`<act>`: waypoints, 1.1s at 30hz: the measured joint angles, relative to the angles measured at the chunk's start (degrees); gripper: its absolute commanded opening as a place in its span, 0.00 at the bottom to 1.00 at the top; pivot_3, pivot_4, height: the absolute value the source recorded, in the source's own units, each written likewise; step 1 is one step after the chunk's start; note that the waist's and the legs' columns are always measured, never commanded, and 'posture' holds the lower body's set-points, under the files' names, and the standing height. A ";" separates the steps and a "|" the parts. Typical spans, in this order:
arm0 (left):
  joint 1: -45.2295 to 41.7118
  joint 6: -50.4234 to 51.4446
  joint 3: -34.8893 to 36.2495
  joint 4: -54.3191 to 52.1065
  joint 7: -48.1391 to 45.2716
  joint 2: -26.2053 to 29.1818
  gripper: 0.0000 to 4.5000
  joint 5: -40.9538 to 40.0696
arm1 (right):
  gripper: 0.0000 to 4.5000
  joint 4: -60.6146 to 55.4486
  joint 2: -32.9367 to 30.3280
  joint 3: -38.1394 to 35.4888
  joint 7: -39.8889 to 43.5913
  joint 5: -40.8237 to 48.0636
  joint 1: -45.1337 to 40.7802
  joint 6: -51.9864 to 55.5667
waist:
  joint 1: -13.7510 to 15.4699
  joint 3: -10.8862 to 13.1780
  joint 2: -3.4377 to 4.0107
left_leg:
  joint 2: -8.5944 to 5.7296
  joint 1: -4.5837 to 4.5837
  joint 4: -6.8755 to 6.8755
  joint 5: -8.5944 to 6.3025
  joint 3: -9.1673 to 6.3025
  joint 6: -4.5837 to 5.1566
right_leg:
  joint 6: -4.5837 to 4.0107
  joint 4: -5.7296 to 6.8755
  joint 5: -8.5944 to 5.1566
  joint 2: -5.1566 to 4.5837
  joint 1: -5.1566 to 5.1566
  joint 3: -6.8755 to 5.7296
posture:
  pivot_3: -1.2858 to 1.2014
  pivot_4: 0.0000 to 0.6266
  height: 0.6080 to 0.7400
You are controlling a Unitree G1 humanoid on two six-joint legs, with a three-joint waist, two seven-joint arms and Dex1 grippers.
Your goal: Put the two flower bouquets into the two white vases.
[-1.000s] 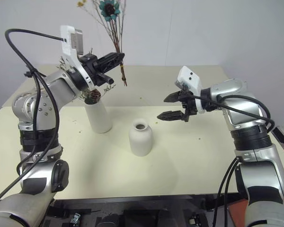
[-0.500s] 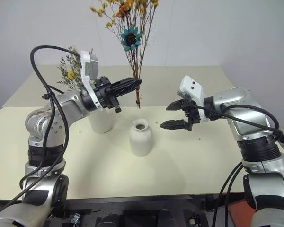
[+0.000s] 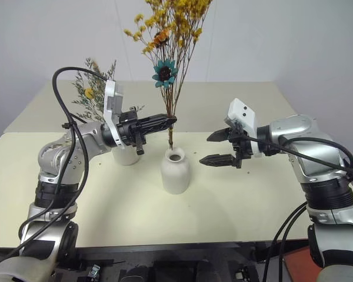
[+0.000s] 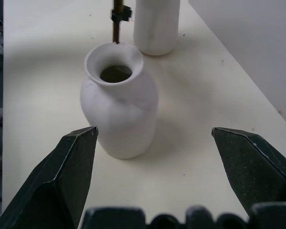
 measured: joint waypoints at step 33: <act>5.16 -2.16 -3.54 0.83 -3.34 0.45 0.85 3.72 | 1.00 -4.48 -1.33 -0.62 -3.35 4.17 1.19 2.49 | 0.14 0.00 0.00 | 0.01 0.01 0.00 0.00 0.00 0.01 | 0.09 -0.01 -0.05 0.01 0.01 0.01 | 0.52 0.24 1.00</act>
